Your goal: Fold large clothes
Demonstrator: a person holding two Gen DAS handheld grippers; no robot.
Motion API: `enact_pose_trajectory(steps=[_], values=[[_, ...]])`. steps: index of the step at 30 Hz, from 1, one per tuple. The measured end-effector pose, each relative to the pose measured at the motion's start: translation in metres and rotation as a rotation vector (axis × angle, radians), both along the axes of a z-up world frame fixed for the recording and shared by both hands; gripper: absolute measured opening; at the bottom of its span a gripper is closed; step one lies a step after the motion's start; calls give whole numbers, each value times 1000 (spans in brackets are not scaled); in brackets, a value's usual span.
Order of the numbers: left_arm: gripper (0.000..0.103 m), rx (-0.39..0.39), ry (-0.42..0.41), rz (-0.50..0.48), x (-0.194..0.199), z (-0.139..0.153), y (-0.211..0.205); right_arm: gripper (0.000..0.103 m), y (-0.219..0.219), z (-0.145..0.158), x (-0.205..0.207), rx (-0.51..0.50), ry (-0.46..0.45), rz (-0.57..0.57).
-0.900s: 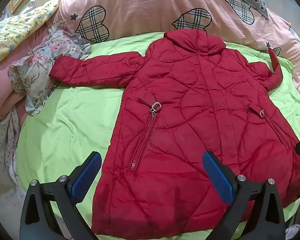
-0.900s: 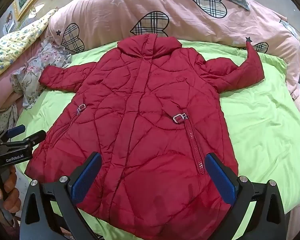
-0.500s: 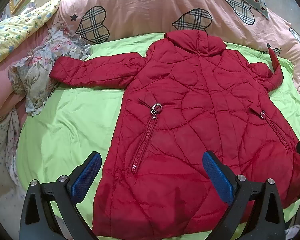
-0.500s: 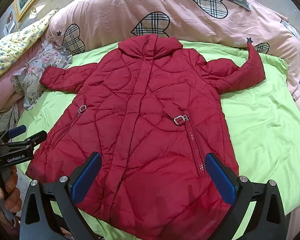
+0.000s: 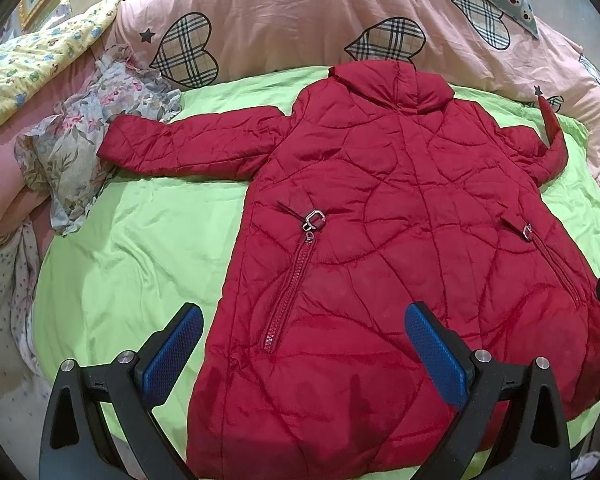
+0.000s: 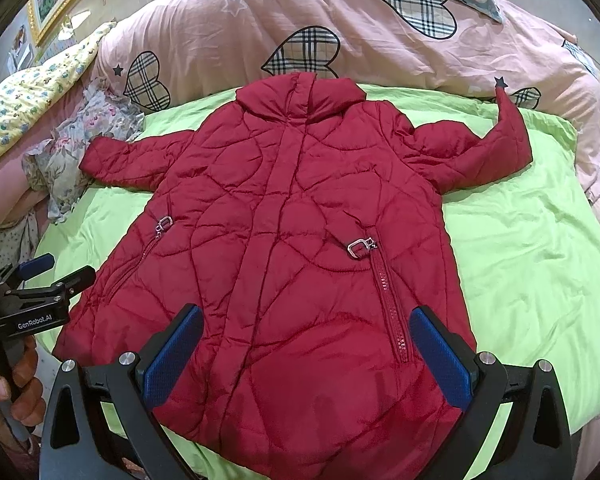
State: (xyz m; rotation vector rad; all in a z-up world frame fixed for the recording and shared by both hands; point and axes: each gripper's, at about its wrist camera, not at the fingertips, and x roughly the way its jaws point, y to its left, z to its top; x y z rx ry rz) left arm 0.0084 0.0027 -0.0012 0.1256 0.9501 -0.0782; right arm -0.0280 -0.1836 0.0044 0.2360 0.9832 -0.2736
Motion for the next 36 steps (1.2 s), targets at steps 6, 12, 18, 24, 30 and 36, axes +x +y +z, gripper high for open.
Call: enact_pose_trajectory(steps=[6, 12, 18, 24, 30, 36], values=[[102, -3, 5, 2, 4, -2, -1, 103, -5, -1, 4, 4, 2, 0], [102, 43, 7, -1, 8, -5, -4, 103, -6, -1, 4, 4, 2, 0], [102, 4, -11, -3, 11, -6, -3, 103, -8, -2, 8, 5, 0, 0], [102, -33, 1, -3, 18, -7, -4, 103, -20, -3, 16, 18, -3, -5], [102, -42, 47, -6, 30, -13, -4, 103, -36, -1, 19, 29, -15, -21], [102, -33, 41, -7, 46, -18, -2, 103, -64, 6, 23, -8, -36, -82]])
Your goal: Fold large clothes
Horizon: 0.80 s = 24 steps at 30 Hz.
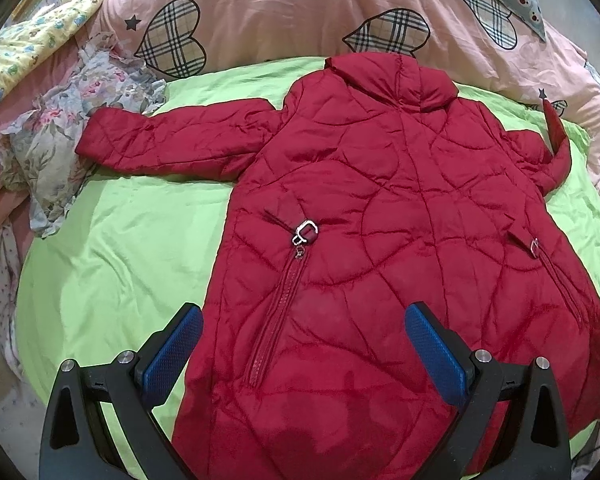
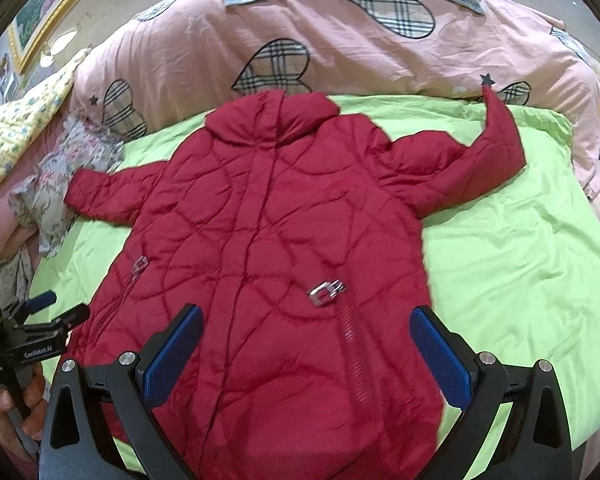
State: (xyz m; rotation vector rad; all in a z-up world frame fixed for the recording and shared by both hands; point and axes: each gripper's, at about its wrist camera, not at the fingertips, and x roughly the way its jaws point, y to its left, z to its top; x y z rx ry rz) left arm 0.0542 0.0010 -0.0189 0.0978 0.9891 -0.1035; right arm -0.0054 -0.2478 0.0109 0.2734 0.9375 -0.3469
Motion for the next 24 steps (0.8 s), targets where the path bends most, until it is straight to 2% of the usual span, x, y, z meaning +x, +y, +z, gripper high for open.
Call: enact_pose_trajectory(steps=[4, 12, 18, 24], values=[[102, -41, -18, 6, 12, -1, 5, 103, -27, 3, 2, -3, -16, -48], [102, -15, -21, 24, 43, -8, 10, 102, -111, 6, 11, -16, -43, -201], [102, -44, -37, 31, 70, -11, 10, 101, -187, -2, 29, -33, -44, -333], [102, -53, -44, 42, 93, -15, 7, 98, -244, -9, 50, -60, -65, -418]])
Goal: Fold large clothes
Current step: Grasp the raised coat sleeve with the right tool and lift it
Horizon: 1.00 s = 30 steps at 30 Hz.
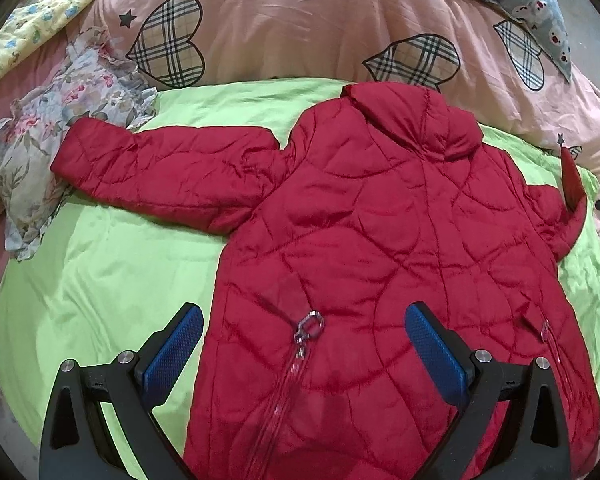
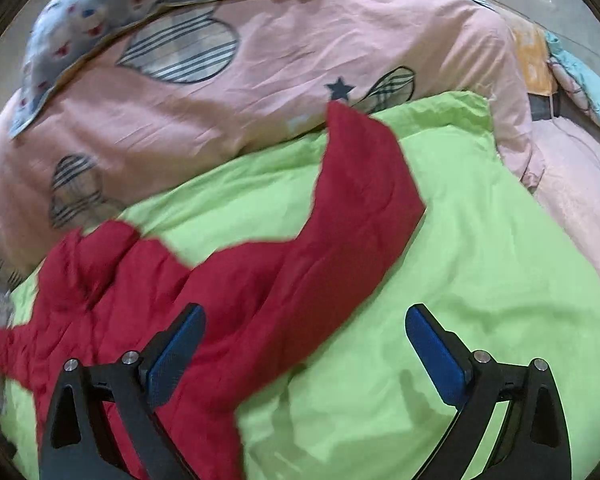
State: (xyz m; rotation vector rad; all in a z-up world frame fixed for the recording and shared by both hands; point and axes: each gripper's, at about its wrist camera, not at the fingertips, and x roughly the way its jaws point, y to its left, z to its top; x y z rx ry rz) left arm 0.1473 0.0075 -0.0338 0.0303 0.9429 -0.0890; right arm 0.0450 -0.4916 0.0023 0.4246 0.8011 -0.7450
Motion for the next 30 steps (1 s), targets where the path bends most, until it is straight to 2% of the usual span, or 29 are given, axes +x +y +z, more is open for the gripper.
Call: enact_pose_trajectory(steps=[4, 10, 11, 12, 13, 14, 15, 17, 23, 30], values=[[102, -20, -19, -1, 9, 0, -3, 96, -32, -8, 23, -17, 12, -39], [102, -38, -17, -11, 22, -5, -10, 80, -74, -35, 50, 5, 47, -100], [102, -38, -12, -16, 24, -7, -12, 69, -78, -40, 52, 6, 54, -110], [102, -39, -13, -18, 25, -7, -13, 53, -82, -44, 50, 22, 48, -121], [102, -37, -11, -20, 26, -8, -15, 45, -85, -46, 48, 40, 40, -127], [102, -35, -9, -22, 27, -10, -16, 28, -87, -49, 47, 61, 26, -129], [102, -34, -9, -22, 27, -11, -16, 19, -86, -49, 44, 73, 11, -125], [102, -38, -6, -23, 28, -13, -17, 14, -73, -43, 41, 46, -4, -102], [102, -47, 3, -23, 26, -16, -17, 11, -26, -13, 40, 28, -83, 43], [102, -75, 21, -32, 20, -20, -14, 11, 67, 13, 50, 45, -147, 286]])
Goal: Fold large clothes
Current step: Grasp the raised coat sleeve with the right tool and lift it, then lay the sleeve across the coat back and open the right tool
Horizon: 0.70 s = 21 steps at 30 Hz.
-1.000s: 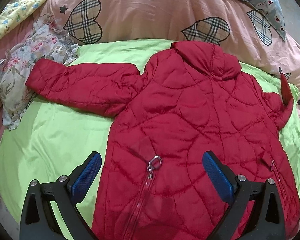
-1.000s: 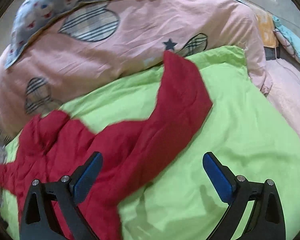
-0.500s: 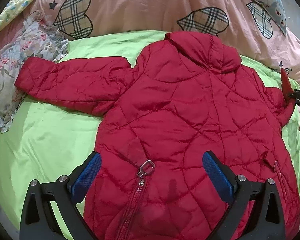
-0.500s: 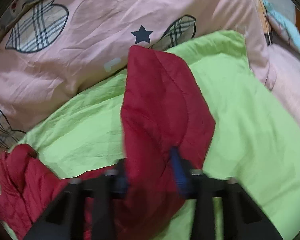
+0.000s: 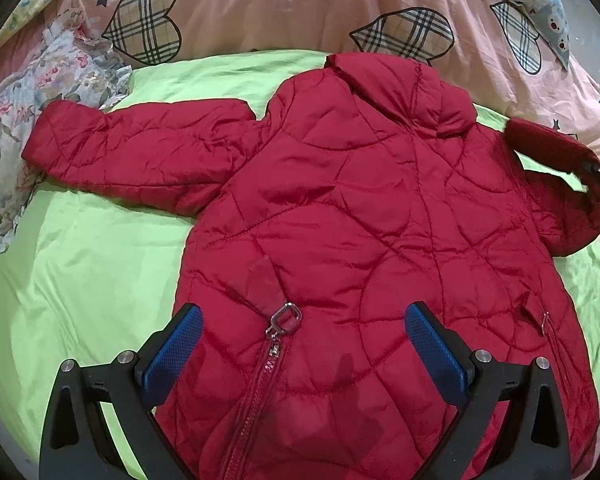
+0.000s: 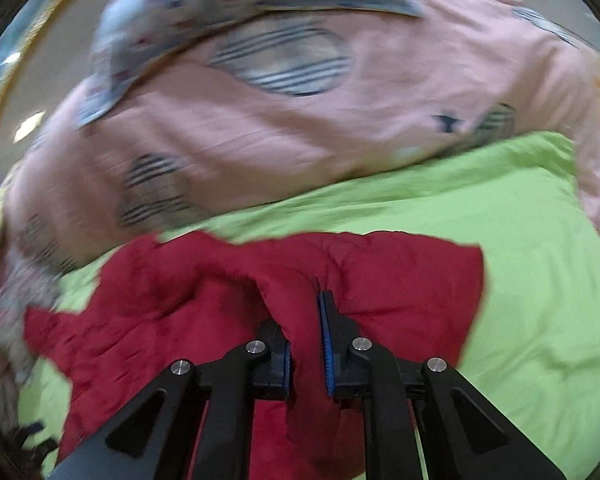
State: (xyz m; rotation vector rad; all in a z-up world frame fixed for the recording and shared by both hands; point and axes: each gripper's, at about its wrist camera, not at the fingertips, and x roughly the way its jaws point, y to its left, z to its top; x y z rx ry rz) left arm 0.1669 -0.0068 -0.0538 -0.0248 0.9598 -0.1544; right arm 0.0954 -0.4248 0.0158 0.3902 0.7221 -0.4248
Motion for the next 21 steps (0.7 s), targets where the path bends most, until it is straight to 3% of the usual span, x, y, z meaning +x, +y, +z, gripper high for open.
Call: enact_pose_trajectory(steps=[5, 10, 17, 21], values=[[102, -23, 20, -19, -4, -3, 4, 11, 80, -9, -2, 53, 19, 189], [102, -66, 30, -40, -4, -3, 11, 11, 140, -36, -3, 75, 109, 359], [102, -147, 79, -73, 14, -12, 14, 11, 181, -72, -3, 88, 272, 535], [102, -200, 129, -133, 49, -18, -2, 11, 186, -74, -13, 75, 267, 578]])
